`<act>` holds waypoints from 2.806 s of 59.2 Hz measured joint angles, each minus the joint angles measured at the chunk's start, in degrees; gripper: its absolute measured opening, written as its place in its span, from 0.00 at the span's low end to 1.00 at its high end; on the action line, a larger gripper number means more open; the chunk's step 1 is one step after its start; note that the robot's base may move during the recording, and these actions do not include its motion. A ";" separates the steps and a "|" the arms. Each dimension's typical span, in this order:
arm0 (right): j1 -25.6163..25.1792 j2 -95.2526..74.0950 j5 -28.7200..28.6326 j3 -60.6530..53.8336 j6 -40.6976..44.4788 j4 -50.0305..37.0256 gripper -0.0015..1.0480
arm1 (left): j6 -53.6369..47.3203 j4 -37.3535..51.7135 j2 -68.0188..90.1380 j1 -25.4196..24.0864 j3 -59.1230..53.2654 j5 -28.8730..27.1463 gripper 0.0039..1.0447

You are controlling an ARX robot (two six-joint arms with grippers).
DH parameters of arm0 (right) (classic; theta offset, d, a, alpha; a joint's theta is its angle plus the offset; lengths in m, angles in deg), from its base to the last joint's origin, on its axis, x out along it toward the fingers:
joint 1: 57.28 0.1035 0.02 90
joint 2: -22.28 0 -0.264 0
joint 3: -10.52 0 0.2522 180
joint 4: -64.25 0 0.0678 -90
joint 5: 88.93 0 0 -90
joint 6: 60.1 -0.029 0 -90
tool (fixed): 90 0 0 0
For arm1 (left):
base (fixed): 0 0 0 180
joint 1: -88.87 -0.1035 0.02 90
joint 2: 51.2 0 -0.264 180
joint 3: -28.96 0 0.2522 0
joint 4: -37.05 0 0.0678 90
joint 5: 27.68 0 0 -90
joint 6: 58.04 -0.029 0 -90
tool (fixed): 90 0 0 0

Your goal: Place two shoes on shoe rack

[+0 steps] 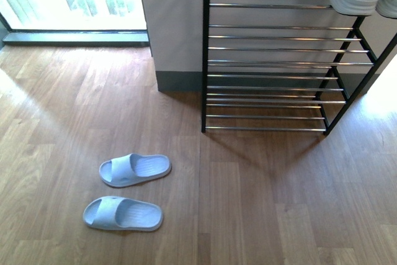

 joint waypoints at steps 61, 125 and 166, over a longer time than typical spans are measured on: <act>0.00 0.09 -0.02 -0.02 0.00 0.04 0.91 | 0.00 0.00 0.00 0.00 -0.02 -0.07 0.91; 0.20 -2.32 -3.80 1.33 -0.44 4.22 0.91 | 0.00 0.00 0.00 0.00 -0.02 -0.09 0.91; 34.77 -116.93 -2.14 43.12 7.78 -40.89 0.91 | 0.00 0.00 0.00 0.00 -0.02 -0.07 0.91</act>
